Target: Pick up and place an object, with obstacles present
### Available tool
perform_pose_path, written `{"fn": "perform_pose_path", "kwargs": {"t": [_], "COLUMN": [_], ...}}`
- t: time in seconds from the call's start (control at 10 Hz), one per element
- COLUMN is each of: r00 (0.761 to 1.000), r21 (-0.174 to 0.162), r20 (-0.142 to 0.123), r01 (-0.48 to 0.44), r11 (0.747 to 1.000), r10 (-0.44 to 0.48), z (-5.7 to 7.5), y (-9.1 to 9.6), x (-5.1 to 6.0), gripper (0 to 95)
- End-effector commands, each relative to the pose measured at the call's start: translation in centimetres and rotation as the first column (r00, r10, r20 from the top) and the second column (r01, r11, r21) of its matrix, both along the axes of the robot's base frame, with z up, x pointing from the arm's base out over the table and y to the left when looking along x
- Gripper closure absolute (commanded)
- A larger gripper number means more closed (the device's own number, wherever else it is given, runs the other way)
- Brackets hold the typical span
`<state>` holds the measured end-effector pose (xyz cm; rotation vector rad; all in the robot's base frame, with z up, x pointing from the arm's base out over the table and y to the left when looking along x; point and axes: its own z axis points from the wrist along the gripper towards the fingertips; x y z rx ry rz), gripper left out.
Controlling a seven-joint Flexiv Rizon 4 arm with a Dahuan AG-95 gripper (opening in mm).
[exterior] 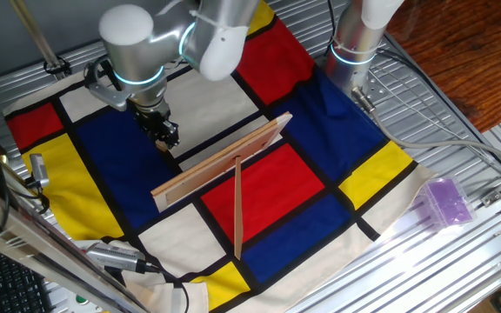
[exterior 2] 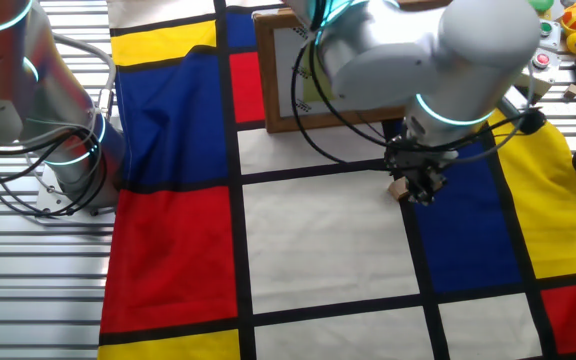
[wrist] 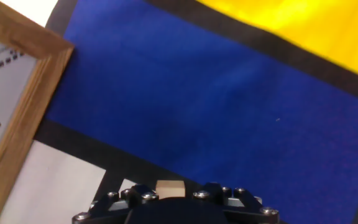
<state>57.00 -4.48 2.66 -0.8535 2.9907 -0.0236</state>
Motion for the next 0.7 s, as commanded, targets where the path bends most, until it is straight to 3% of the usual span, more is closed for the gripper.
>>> {"fn": "perform_pose_path", "kwargs": {"t": [0.1,0.4,0.5,0.7], "r00": [1.0,1.0,1.0,1.0], "r21": [-0.002,0.0,0.007,0.003], "r20": [0.003,0.013,0.008,0.002], "r01": [0.004,0.004,0.02,0.021], "r11": [1.0,1.0,1.0,1.0], "r10": [-0.004,-0.004,-0.021,-0.021], "z": [-0.1,-0.7,-0.5,0.4], "y": [0.0,0.0,0.0,0.0], "x": [0.1,0.1,0.1,0.1], "gripper": [76.0,76.0,95.0,95.0]}}
